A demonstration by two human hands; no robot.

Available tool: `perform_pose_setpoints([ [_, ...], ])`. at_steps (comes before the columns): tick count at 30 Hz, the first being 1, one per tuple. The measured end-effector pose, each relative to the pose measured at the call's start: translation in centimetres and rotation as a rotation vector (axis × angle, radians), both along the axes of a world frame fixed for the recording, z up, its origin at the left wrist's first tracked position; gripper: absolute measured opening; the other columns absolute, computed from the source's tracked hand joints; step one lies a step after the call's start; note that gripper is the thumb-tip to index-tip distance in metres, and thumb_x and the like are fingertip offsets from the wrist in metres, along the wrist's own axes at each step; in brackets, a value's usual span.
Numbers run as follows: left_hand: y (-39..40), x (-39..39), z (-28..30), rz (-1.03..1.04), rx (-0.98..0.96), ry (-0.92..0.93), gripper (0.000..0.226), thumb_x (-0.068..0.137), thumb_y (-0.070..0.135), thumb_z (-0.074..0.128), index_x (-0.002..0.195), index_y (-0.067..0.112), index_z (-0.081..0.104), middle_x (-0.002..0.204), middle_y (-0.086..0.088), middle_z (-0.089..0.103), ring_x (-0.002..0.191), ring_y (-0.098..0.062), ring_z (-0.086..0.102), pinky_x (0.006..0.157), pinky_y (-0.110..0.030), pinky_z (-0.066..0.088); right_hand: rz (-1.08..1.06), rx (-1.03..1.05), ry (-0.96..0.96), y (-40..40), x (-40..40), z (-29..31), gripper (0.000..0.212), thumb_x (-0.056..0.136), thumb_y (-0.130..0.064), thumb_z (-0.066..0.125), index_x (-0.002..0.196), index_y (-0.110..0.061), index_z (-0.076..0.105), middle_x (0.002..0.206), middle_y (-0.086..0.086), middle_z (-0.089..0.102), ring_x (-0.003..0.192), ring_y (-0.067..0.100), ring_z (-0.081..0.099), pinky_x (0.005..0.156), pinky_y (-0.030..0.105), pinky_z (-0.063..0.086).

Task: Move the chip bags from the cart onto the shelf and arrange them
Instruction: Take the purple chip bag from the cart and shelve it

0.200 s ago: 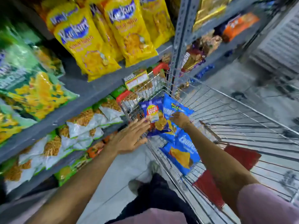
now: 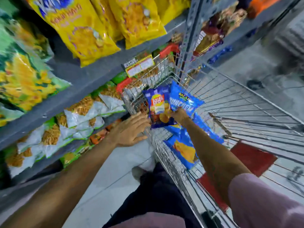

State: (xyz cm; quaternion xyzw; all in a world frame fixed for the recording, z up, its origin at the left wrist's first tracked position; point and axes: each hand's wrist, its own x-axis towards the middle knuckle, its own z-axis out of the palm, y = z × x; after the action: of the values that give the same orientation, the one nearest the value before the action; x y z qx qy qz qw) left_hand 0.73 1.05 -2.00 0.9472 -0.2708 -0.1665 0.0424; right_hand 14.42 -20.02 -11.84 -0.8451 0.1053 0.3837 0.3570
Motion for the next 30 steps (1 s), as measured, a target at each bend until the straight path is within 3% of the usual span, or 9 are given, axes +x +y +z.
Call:
perform_pose_setpoints([
  [3,0.9,1.0,-0.1,-0.023,-0.049,-0.117,0.064,0.095,0.052,0.024,0.12,0.004,0.057,0.123,-0.017,0.064,0.123,-0.026,0.049,0.116,-0.035,0.015,-0.052,0.051,0.044,1.5,0.3,-1.8,0.044,0.085,-0.021,0.064,0.118,0.004,0.051,0.107,0.015,0.058,0.096,0.023,0.053,0.076,0.026,0.049],
  [5,0.4,0.8,-0.2,0.0,-0.052,-0.061,0.065,0.096,0.051,0.021,0.118,0.003,0.057,0.119,-0.018,0.067,0.119,-0.027,0.053,0.11,-0.039,0.024,-0.046,0.053,0.045,2.3,0.6,-2.5,0.057,0.079,-0.028,0.071,0.122,0.002,0.051,0.119,0.013,0.062,0.109,0.029,0.058,0.09,0.041,0.05],
  [11,0.2,0.6,-0.7,0.017,-0.086,-0.248,0.068,0.096,0.049,0.014,0.113,0.002,0.06,0.109,-0.017,0.071,0.11,-0.028,0.053,0.104,-0.041,0.028,-0.084,0.137,0.144,1.9,0.5,-6.5,0.03,0.061,-0.02,0.082,0.064,-0.005,0.056,0.073,0.018,0.062,0.07,0.025,0.059,0.071,0.039,0.052],
  [14,0.4,0.3,-1.3,0.017,-0.124,-0.252,0.058,0.096,0.049,0.019,0.114,0.007,0.053,0.108,-0.015,0.071,0.109,-0.024,0.045,0.106,-0.04,0.028,-0.105,0.206,0.12,1.7,-0.7,-2.2,0.036,0.074,-0.011,0.076,0.058,-0.015,0.044,0.059,0.0,0.044,0.054,0.012,0.04,0.051,0.017,0.042],
  [17,0.5,0.3,-1.2,0.011,-0.109,-0.272,0.056,0.096,0.049,0.02,0.113,0.008,0.054,0.109,-0.012,0.07,0.108,-0.023,0.045,0.107,-0.039,0.027,-0.135,0.266,0.06,0.6,-1.4,-1.0,0.033,0.08,-0.01,0.071,0.059,-0.012,0.046,0.059,0.001,0.041,0.054,0.012,0.037,0.05,0.016,0.036],
  [19,0.5,0.4,-0.7,0.003,-0.096,-0.27,0.056,0.096,0.049,0.019,0.112,0.009,0.055,0.109,-0.011,0.069,0.107,-0.022,0.045,0.108,-0.038,0.027,-0.203,0.308,0.029,0.0,-1.8,-0.2,0.016,0.08,-0.01,0.072,0.077,0.001,0.06,0.071,0.007,0.054,0.064,0.017,0.049,0.057,0.017,0.042],
  [24,0.4,0.4,1.4,0.008,-0.057,-0.176,0.06,0.096,0.052,0.018,0.114,0.011,0.058,0.116,-0.008,0.067,0.113,-0.025,0.06,0.11,-0.034,0.024,-0.379,0.552,0.023,-2.0,-2.0,3.3,0.033,0.073,-0.025,0.078,0.101,-0.012,0.066,0.106,0.009,0.07,0.099,0.027,0.065,0.094,0.046,0.052],
  [27,0.9,0.7,3.2,0.108,-0.033,-0.215,0.057,0.096,0.05,0.02,0.117,0.011,0.056,0.12,-0.009,0.066,0.116,-0.024,0.06,0.111,-0.03,0.019,-0.389,0.69,-0.031,-3.3,-1.9,7.0,0.069,0.059,-0.043,0.084,0.117,-0.015,0.063,0.121,0.01,0.068,0.111,0.029,0.063,0.098,0.049,0.049],
  [30,2.1,1.1,6.8,0.328,-0.109,-0.342,0.054,0.098,0.044,0.021,0.116,0.009,0.058,0.118,-0.011,0.066,0.117,-0.024,0.055,0.116,-0.018,0.01,-0.346,0.856,-0.085,-3.3,-2.2,12.9,0.053,0.064,-0.029,0.079,0.112,-0.013,0.065,0.108,0.001,0.074,0.104,0.021,0.068,0.092,0.039,0.052],
])
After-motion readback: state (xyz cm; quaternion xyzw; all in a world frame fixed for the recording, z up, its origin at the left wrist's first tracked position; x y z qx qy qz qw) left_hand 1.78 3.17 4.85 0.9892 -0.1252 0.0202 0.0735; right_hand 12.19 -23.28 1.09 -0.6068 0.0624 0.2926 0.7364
